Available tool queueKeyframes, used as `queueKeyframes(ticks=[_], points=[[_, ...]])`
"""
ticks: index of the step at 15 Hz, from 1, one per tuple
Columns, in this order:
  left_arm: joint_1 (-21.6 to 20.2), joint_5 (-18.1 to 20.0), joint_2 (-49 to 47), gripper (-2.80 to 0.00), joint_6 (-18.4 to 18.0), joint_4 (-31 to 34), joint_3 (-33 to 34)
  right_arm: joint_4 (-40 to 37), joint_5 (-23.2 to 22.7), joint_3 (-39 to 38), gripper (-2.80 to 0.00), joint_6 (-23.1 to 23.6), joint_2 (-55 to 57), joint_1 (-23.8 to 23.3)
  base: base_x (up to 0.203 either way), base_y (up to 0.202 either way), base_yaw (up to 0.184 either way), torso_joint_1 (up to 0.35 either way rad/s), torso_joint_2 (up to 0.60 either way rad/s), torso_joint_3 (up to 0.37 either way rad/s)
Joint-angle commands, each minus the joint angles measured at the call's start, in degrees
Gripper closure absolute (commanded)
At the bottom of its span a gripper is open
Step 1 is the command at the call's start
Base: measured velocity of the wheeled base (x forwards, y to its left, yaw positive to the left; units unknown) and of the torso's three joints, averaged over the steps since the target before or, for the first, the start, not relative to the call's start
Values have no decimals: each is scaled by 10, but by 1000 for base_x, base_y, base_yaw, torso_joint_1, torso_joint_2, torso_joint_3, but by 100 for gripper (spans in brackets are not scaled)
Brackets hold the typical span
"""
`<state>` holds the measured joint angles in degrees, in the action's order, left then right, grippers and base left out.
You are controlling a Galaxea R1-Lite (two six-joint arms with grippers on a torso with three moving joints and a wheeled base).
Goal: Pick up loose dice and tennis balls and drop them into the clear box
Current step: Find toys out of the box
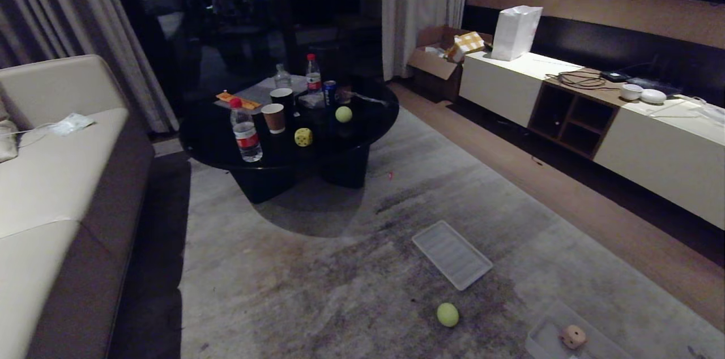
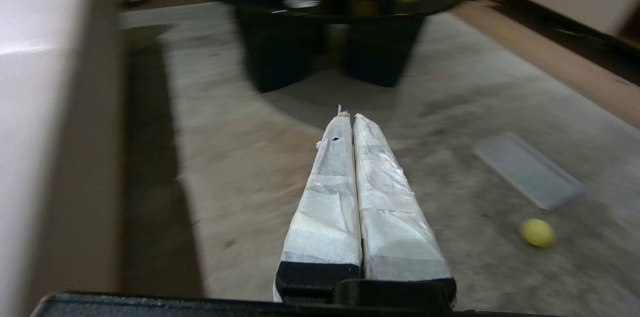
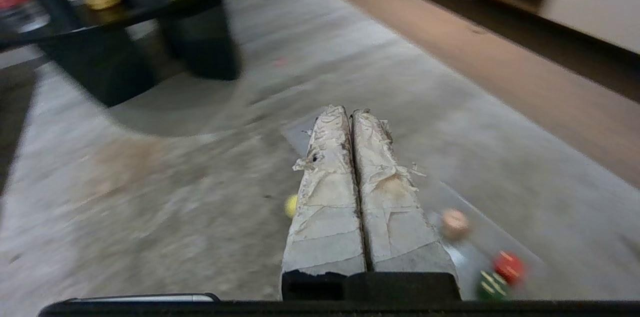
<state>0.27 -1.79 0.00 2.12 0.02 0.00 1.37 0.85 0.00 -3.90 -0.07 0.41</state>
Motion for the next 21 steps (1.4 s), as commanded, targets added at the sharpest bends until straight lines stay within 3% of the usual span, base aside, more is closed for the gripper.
queueKeyframes(ticks=[1,4,21], points=[[0,-1,-1,0,1,0,1,0,0,-4,0,0,1,0,2,10,-160,-2,3,2],[0,-1,-1,0,1,0,1,0,0,-4,0,-1,1,0,-1,6,-102,-3,0,1],[0,0,-1,0,-2,1,1,0,0,-4,0,-1,1,0,0,0,0,0,0,0]])
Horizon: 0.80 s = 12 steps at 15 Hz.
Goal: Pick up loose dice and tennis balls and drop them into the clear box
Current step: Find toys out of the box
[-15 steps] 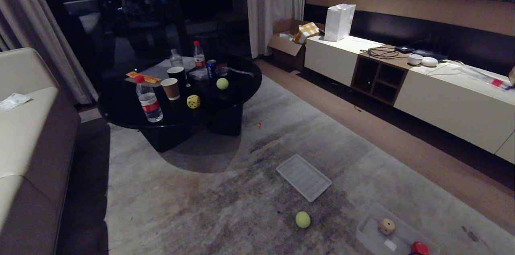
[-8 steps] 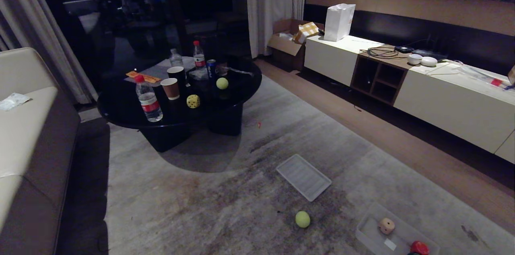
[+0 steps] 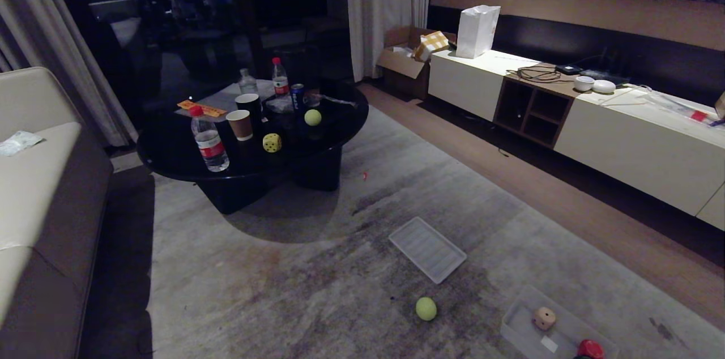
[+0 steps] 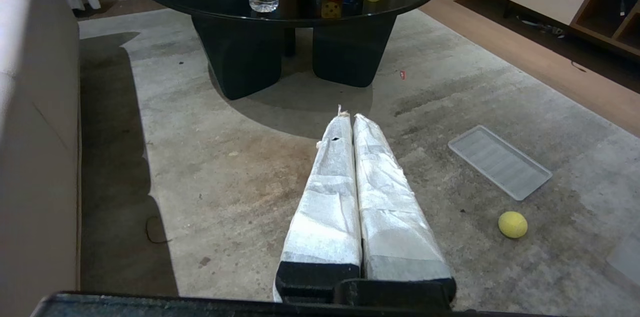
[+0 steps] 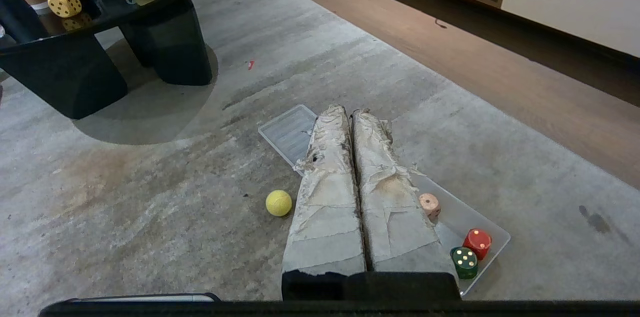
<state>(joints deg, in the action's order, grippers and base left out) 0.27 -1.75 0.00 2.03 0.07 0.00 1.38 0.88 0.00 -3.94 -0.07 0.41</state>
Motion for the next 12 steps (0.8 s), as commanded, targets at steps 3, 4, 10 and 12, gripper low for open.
queueKeyframes(ticks=[3,4,10,12], points=[[0,1,-1,0,-4,0,1,0,0,-4,0,0,1,0,0,0,0,0,0,0],[0,1,-1,0,-5,0,1,0,0,-4,0,0,1,0,0,0,0,0,0,0],[0,-1,-1,0,3,0,1,0,0,-4,0,0,1,0,0,0,0,2,3,-120],[0,0,-1,0,1,-1,1,0,0,-4,0,0,1,0,0,0,0,1,4,-192]])
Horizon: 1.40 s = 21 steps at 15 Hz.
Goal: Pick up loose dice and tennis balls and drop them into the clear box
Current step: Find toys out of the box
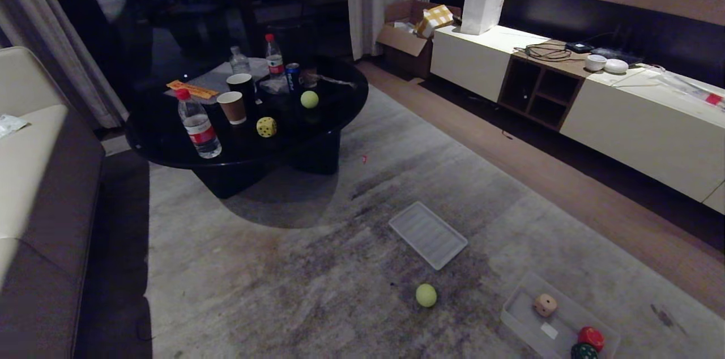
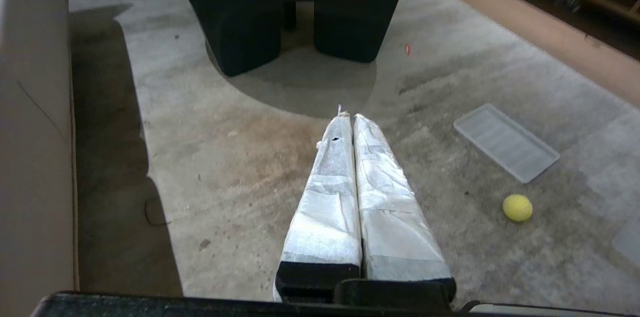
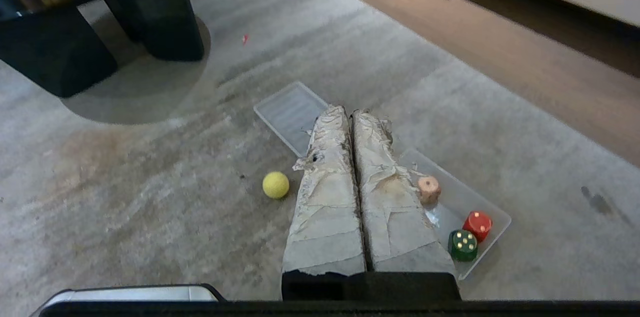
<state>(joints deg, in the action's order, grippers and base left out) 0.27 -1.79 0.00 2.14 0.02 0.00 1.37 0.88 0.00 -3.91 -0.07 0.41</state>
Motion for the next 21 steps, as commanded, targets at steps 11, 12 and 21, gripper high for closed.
queueKeyframes(ticks=[11,12,21], points=[[0,0,-1,0,0,0,1,0,0,-4,0,0,1,0,0,0,0,2,3,-200],[0,0,-1,0,0,0,1,0,0,-4,0,0,1,0,0,0,0,1,2,-202],[0,-1,-1,0,2,0,1,0,0,-4,0,0,1,0,0,0,0,2,3,-200]])
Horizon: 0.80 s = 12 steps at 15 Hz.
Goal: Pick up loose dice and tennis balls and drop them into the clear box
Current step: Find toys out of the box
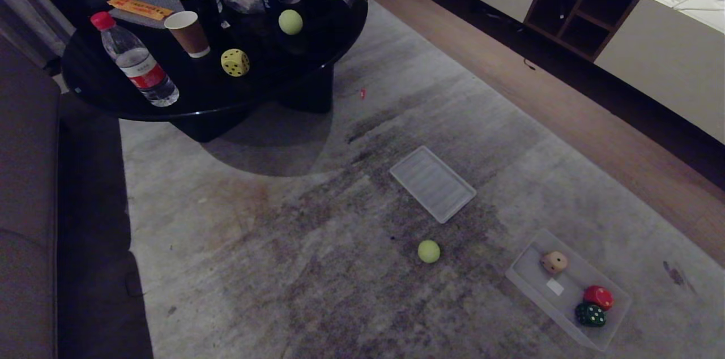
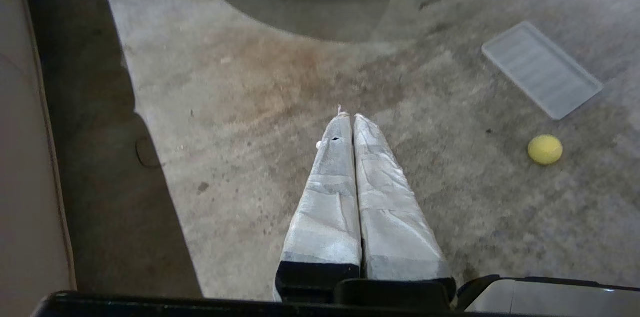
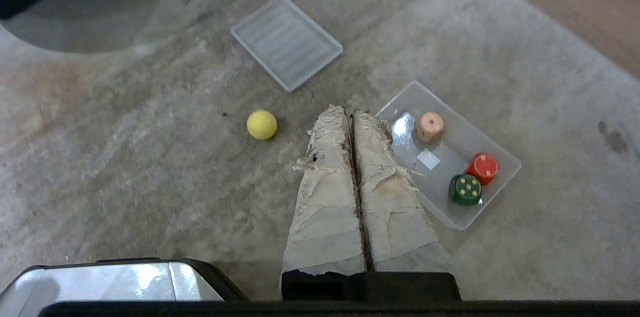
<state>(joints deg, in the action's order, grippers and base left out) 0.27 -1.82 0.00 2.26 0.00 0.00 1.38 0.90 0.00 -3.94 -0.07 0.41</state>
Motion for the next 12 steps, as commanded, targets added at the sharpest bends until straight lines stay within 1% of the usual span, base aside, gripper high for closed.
queueKeyframes(ticks=[1,12], points=[[0,0,-1,0,1,0,1,0,0,-4,0,0,1,0,0,0,0,-2,2,-193],[0,0,-1,0,1,0,1,0,0,-4,0,0,1,0,0,0,0,1,3,-198]])
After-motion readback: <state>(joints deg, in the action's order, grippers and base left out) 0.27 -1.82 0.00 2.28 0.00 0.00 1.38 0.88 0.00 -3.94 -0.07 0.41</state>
